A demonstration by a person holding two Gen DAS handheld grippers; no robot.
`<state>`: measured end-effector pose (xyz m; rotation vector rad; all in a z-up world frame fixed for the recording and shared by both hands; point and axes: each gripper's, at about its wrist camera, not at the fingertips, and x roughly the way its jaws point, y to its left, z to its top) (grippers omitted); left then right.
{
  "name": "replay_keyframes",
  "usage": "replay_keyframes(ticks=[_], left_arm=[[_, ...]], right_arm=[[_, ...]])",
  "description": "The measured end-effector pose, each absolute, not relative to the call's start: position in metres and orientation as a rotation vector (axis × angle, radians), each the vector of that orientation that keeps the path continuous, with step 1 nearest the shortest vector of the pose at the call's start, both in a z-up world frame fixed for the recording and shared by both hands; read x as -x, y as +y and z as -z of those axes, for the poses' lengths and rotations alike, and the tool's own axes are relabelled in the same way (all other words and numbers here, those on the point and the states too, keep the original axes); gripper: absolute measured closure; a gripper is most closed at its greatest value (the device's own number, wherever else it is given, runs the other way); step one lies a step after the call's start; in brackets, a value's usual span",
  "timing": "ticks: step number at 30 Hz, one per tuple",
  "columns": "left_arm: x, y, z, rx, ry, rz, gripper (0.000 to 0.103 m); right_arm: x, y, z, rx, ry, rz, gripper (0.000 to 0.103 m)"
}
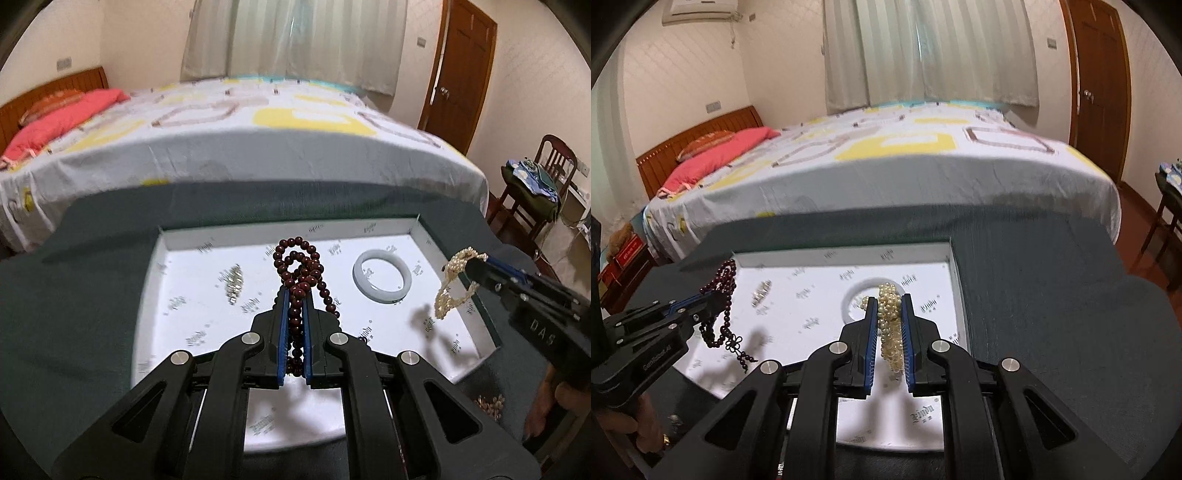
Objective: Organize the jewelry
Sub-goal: 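Carry the bead bracelet and pearl strand into the green box with both grippers, then open both grippers to drop bracelet and pearls in the box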
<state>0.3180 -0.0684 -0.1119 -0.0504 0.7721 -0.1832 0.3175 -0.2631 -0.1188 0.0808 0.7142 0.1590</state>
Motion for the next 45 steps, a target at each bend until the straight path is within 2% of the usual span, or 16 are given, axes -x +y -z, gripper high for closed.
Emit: replay_keyframes(ticks=[14,26,29,33,35,38,41,45], left_arm=[[-0.366,-0.081,0.15,0.032,0.909,0.151,0.096],[-0.371,-0.077,0.161,0.01,0.932,0.121,0.095],[-0.37,-0.078,0.162,0.0,0.932,0.12,0.089],[-0.37,-0.077,0.162,-0.005,0.931,0.119,0.078],[-0.369,-0.077,0.161,-0.004,0.926,0.118,0.072],[-0.367,-0.077,0.158,-0.002,0.92,0.118,0.057],[-0.362,-0.076,0.154,0.0,0.91,0.123,0.053],[-0.354,-0.075,0.145,-0.011,0.886,0.129,0.042]], right_arm=[[-0.35,-0.264,0.153,-0.058,0.828,-0.135,0.09],[-0.356,-0.265,0.16,-0.033,0.854,-0.114,0.088],[-0.356,-0.265,0.161,-0.028,0.86,-0.111,0.088],[-0.354,-0.261,0.158,-0.011,0.846,-0.123,0.061],[-0.352,-0.258,0.156,-0.002,0.838,-0.122,0.054],[-0.351,-0.261,0.153,-0.021,0.834,-0.123,0.053],[-0.347,-0.262,0.147,-0.031,0.823,-0.123,0.052],[-0.338,-0.263,0.136,-0.025,0.795,-0.117,0.047]])
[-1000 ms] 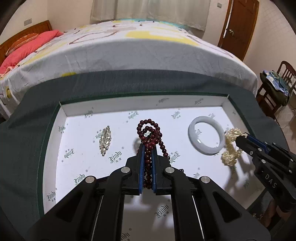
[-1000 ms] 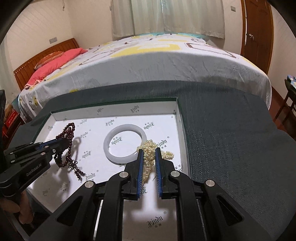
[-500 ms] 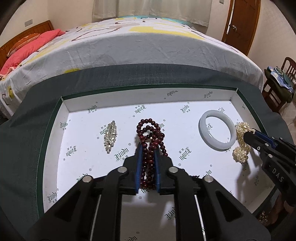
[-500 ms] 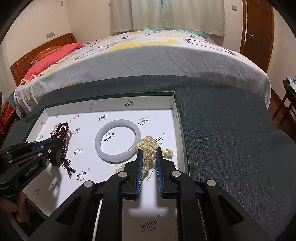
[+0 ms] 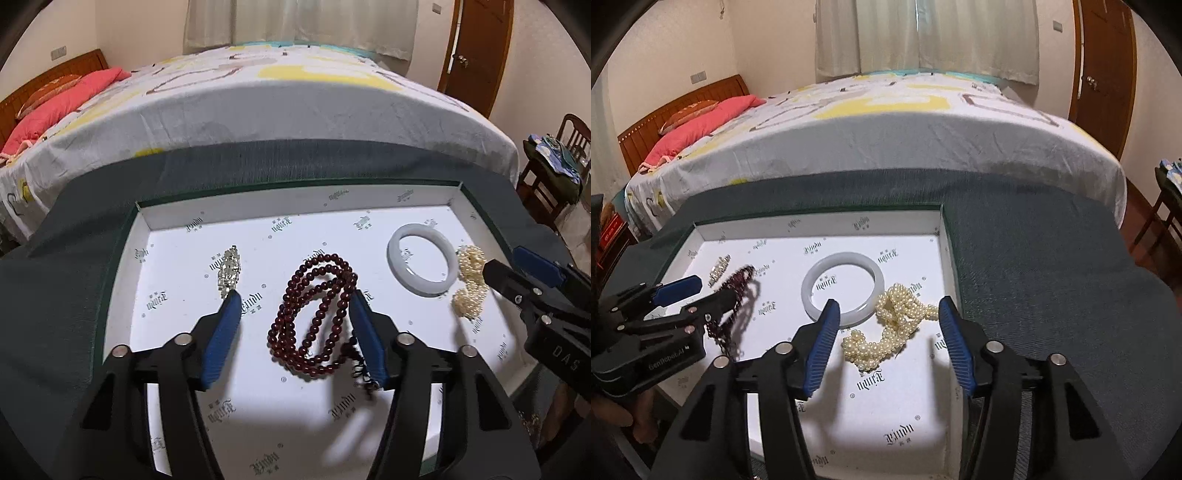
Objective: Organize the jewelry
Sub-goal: 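Open both grippers to drop bracelet and pearls in the box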
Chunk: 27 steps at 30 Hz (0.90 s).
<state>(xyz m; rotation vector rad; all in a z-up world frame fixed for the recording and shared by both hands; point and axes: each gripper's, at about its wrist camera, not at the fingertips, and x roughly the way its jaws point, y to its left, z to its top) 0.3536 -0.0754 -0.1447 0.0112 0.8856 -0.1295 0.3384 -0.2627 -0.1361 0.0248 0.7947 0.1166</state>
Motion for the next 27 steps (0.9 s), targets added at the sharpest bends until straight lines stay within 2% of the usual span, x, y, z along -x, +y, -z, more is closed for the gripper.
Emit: replay_keyframes(ticks=[6,18,27], left_arm=[[-0.338,-0.072,0.123,-0.018,0.838,0.134,0.031],[-0.293,-0.051,0.085,-0.035,0.765,0.121,0.03],[-0.253,-0.018,0.078,-0.009,0.762,0.078,0.03]], right_arm=[[-0.323,-0.265,0.119,-0.032,0.765,-0.105,0.046],[-0.288,-0.264,0.102,-0.044,0.744,-0.087,0.046],[-0.248,-0.25,0.095,-0.046,0.734,-0.109,0.045]])
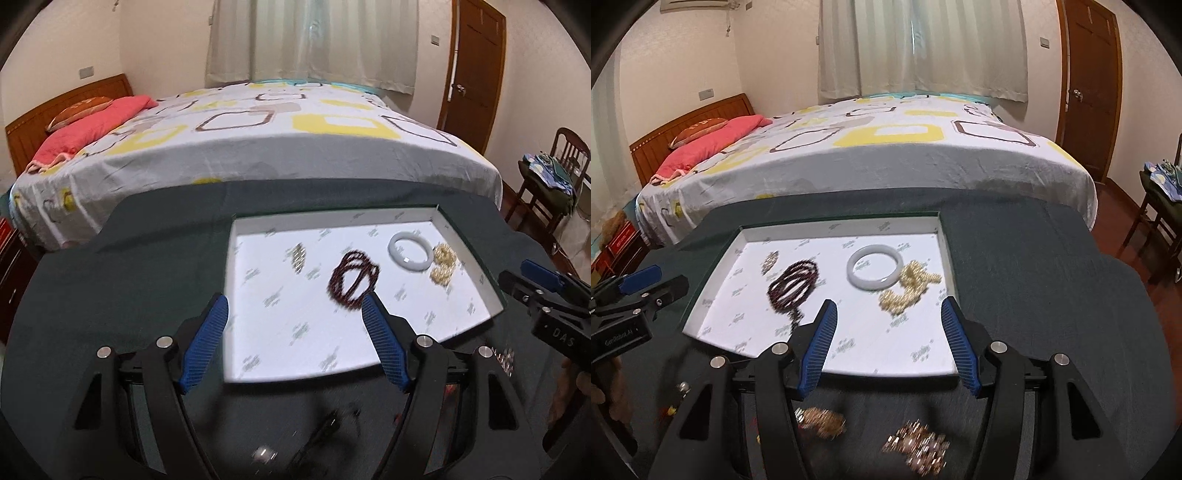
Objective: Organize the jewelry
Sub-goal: 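Open both grippers to drop bracelet and pearls in the box, then move both grippers back toward the remaining jewelry on the table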
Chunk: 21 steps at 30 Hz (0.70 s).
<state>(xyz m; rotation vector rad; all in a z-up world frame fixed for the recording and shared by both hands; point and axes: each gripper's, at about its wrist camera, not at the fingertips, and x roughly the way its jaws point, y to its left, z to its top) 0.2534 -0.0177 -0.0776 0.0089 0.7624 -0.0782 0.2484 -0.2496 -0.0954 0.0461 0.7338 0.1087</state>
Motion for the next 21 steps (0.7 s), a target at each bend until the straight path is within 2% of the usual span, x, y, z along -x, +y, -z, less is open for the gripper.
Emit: replay_keyframes(ticks=[21], left_arm=[[-0.148,0.034,0.125,0.052,0.886,-0.023,0.03]], right_arm=[[-0.16,-0.234,0.123,-0.048,0.8,-0.155,0.045]])
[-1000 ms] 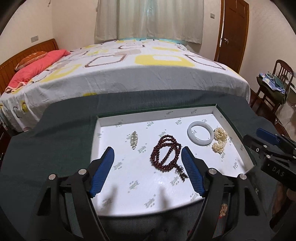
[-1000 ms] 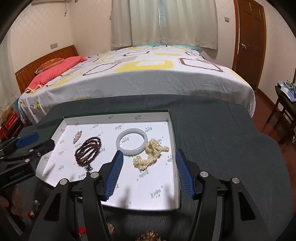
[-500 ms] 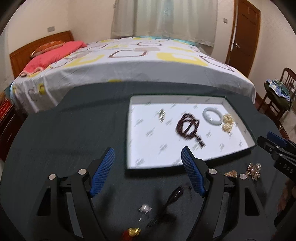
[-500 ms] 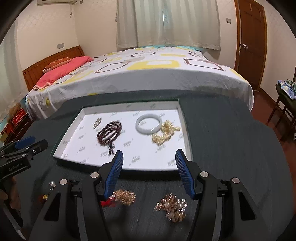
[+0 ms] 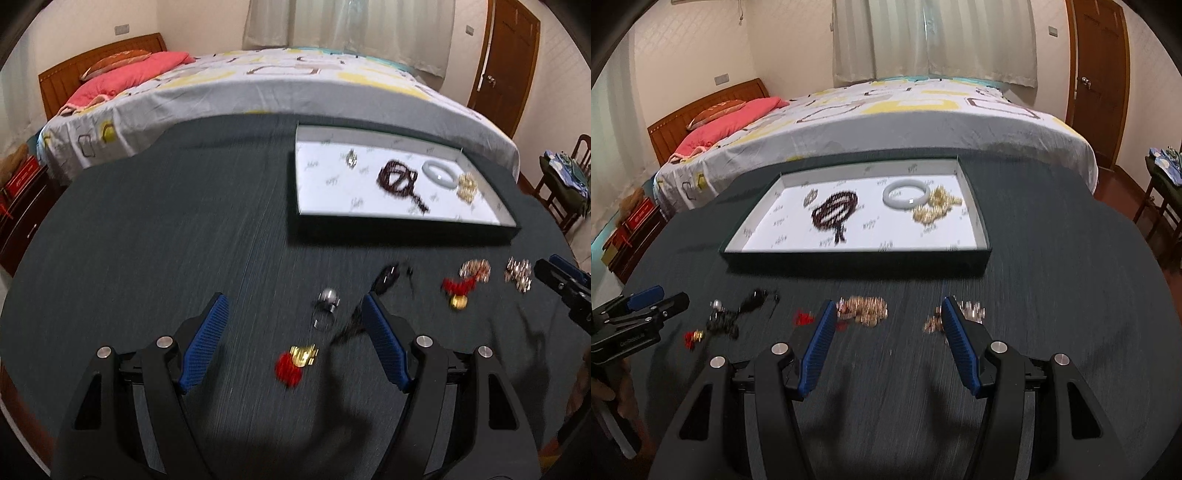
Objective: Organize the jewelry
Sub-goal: 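Move both grippers back toward the remaining jewelry on the table, then grasp the red tassel with gold charm with the left gripper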
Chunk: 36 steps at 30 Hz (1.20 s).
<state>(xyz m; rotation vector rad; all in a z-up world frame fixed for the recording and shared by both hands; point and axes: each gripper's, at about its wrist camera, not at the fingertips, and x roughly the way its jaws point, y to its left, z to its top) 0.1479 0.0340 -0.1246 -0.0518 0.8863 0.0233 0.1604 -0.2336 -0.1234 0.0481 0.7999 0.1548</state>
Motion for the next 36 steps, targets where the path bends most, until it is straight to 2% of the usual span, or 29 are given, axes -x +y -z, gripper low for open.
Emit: replay_keyframes(ticks=[4,6,14,17,22,26,36], left_arm=[[-0.139,0.04,0.14,0.049,0.925,-0.041,0.033],[-0.137,0.042,0.148,0.048,0.944,-0.045,0.038],[-0.139,0.04,0.16,0.046,0.977,-0.028,0.046],[-0.14,0.039,0.164,0.052,0.993,-0.013,0.055],[-0.14,0.037,0.166,0.04,0.991,-0.002,0.063],[-0.139,0.038,0.165,0.045,0.995,0.014,0.078],[-0.131,0.037,0.165,0.031,0.992,0.028,0.08]], right_arm=[[-0.148,-0.233,0.133,-0.045,0.823,-0.159,0.045],[-0.144,-0.233,0.139,-0.046,0.839,-0.162,0.045],[-0.142,-0.228,0.149,-0.047,0.868,-0.178,0.045],[-0.142,-0.228,0.15,-0.048,0.868,-0.181,0.045],[-0.143,-0.228,0.153,-0.051,0.876,-0.182,0.045],[-0.143,-0.229,0.154,-0.054,0.88,-0.182,0.045],[-0.143,-0.227,0.157,-0.056,0.886,-0.187,0.045]])
